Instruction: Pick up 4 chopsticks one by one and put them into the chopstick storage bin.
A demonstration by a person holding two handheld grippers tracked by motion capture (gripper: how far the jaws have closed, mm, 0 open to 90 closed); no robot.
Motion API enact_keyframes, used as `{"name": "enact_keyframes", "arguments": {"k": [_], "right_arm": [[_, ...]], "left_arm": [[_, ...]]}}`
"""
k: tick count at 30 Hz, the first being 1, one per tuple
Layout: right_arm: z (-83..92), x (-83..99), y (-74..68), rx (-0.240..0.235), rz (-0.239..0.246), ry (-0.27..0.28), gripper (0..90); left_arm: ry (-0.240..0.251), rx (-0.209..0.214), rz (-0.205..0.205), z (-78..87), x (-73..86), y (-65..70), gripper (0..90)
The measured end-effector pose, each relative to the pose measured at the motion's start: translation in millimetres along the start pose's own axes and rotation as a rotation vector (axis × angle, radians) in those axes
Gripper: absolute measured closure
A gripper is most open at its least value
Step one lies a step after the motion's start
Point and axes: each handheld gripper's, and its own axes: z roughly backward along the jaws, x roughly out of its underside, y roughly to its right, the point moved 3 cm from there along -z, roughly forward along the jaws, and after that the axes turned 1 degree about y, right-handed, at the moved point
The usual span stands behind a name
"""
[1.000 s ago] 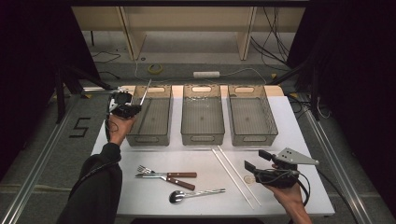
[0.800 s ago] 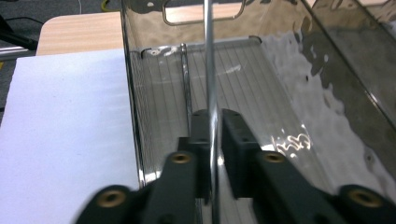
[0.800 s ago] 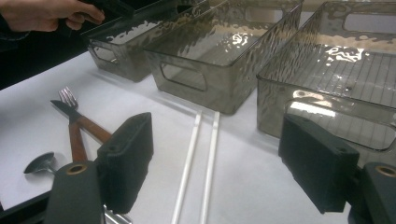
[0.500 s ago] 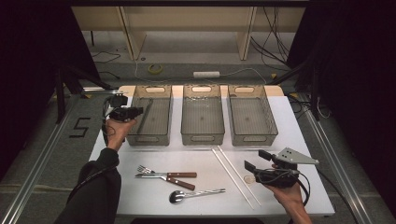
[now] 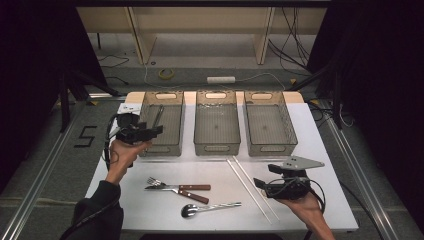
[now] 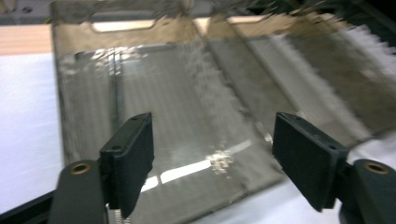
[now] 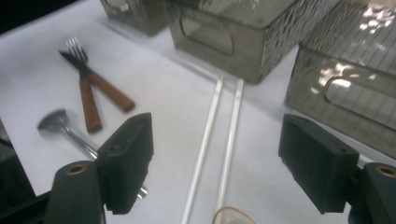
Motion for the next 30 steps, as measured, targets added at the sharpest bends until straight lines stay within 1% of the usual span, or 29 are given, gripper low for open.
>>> {"name": "enact_keyframes", "arguments": {"k": [3,4,6,8,12,16,19,21,22,23,26,28,30], "right_arm": [[-5.0,-3.9,-2.1,-0.009,0.005,-0.07,30.6],[-6.5,-5.4,-2.2,-0.007,0.013,-0.09,30.8],[-8.8,-8.9,-2.9,-0.002,0.007,-0.135,31.1],[-10.7,-12.1,-2.0,0.01,0.012,-0.173,32.1],[-13.7,-17.1,-1.7,0.024,0.0,-0.245,33.5],[-18.2,-19.3,-3.2,0.051,0.018,-0.301,36.3],[-22.6,-19.0,-3.5,0.059,0.021,-0.345,39.0],[-25.7,-18.4,-3.4,0.056,0.024,-0.372,41.4],[-27.3,-18.0,-3.4,0.056,0.018,-0.388,42.2],[-29.4,-17.6,-3.0,0.056,0.018,-0.399,43.7],[-35.8,-15.5,-1.2,0.07,0.009,-0.432,48.0],[-39.9,-14.1,0.3,0.078,0.002,-0.451,49.9],[-43.4,-12.6,1.6,0.076,-0.008,-0.47,52.2]], "left_arm": [[0.005,0.035,-0.017,7.7,4.9,7.8,24.6],[0.009,0.045,-0.018,9.8,6.7,9.6,24.2],[0.011,0.07,-0.014,13.3,10.4,13.1,22.9],[0.016,0.079,-0.029,16.1,14.7,17.6,22.3],[0.025,0.094,-0.048,19.9,24.3,24.7,21.4],[0.028,0.112,-0.06,22.1,33.7,29.6,20.3],[0.037,0.125,-0.071,25.0,40.8,32.8,19.9],[0.045,0.12,-0.087,26.7,46.5,35.2,19.8],[0.049,0.116,-0.095,27.3,49.5,36.3,19.8],[0.053,0.107,-0.103,28.2,52.4,37.1,19.8],[0.066,0.104,-0.106,31.2,58.8,38.2,19.8],[0.072,0.109,-0.104,33.9,61.7,38.4,19.8],[0.069,0.114,-0.106,34.8,65.2,40.1,19.8]]}}
